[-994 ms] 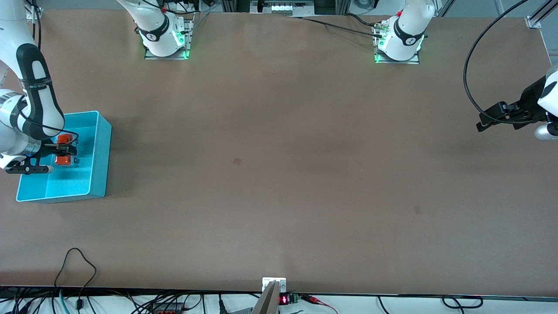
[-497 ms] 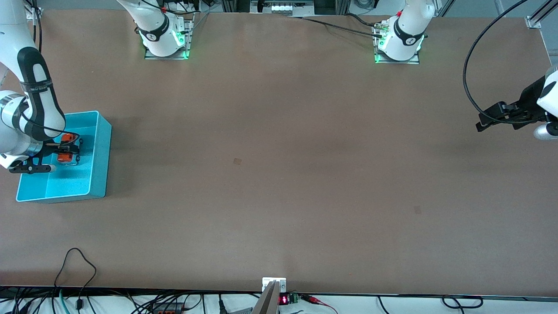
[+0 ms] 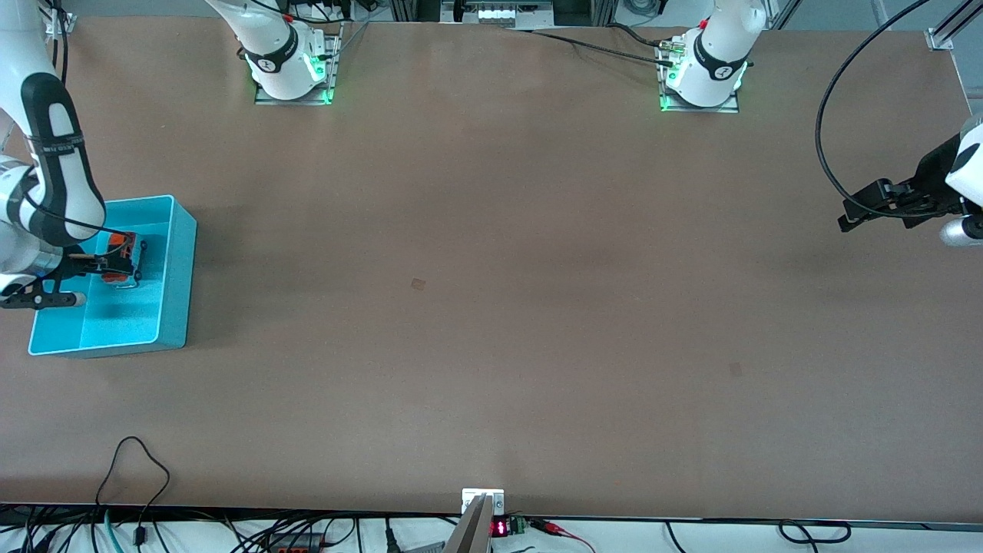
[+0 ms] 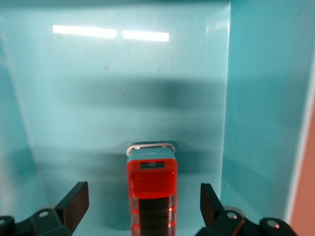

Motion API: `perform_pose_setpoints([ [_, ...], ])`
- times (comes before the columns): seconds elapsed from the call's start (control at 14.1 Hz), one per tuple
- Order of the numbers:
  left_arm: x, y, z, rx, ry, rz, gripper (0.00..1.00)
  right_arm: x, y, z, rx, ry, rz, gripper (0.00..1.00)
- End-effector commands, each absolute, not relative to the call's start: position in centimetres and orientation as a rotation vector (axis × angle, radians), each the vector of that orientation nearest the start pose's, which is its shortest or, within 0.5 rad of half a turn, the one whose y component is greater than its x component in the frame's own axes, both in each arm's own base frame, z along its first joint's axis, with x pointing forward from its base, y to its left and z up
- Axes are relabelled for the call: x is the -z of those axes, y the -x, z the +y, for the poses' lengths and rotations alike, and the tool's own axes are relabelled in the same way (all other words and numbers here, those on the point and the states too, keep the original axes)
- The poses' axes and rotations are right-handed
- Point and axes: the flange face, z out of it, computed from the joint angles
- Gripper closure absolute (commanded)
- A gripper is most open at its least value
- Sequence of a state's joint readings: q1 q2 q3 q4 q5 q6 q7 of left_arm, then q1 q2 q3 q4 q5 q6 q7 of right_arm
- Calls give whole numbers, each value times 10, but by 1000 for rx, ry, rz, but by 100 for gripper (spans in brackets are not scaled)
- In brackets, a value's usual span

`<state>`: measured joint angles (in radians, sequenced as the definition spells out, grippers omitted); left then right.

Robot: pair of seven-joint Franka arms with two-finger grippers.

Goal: Wind up bus and store in blue box
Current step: 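Open the right gripper to release the bus in the box, then raise the right gripper up out of the box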

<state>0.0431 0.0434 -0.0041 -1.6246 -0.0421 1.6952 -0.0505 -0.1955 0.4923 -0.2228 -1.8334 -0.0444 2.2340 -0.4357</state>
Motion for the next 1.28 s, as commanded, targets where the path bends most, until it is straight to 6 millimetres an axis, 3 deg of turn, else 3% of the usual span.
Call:
perform_pose_setpoints([
  [0.0,-592,-575,16,80,3162,-111,0,-339,-593,-226,-160,3192,-163,0],
  [0.14,-591,-573,15,75,3162,-106,0,-386,-601,-203,-111,3188,-214,0],
  [0.28,-591,-573,8,75,3165,-87,0,-435,-600,-168,-125,3165,-286,0],
  [0.35,-590,-573,-3,75,3166,-58,0,-463,-602,-142,-137,3153,-355,0],
  [0.5,-593,-573,-20,81,3165,-7,0,-500,-598,-115,-184,3121,-397,0],
  [0.78,-595,-573,-12,86,3166,-31,0,-545,-594,-79,-253,3135,-289,0],
  [0.99,-596,-574,-7,94,3167,-46,0,-573,-586,-51,-199,3166,-269,0],
  [1.06,-597,-573,-5,94,3167,-51,0,-577,-585,-32,-201,3168,-232,0],
  [1.21,-597,-575,-5,123,3166,-51,0,-578,-584,-13,-209,3170,-175,0],
])
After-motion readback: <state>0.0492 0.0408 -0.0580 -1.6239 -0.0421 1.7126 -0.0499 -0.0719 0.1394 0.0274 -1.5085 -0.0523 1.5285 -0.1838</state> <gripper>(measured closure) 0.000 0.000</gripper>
